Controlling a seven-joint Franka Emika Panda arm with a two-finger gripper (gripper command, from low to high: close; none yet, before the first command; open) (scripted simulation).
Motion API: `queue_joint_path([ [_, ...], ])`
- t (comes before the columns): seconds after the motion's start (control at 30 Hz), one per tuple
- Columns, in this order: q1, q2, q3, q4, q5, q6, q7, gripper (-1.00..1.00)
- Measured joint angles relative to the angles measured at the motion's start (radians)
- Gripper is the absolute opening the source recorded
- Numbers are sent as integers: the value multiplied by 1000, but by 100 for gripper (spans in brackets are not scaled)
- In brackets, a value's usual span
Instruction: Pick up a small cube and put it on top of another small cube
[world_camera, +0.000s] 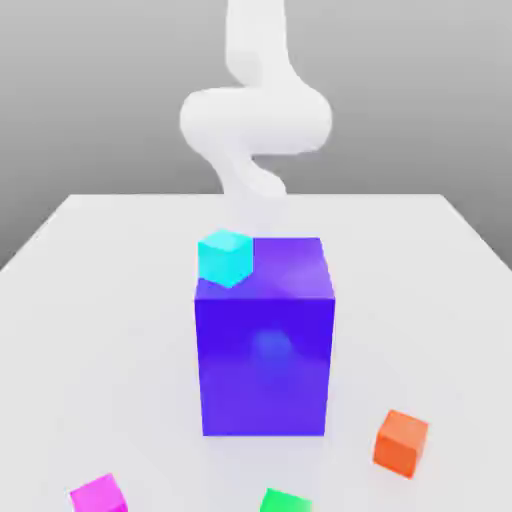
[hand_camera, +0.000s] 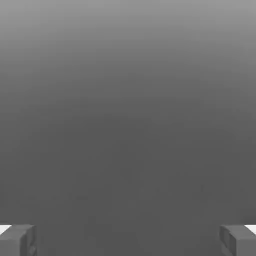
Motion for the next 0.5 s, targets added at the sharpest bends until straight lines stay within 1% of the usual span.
queue_joint_path([
  [0.27,-109,297,26,9,-35,85,182,0],
  [0.5,-171,551,16,16,-65,158,337,0],
])
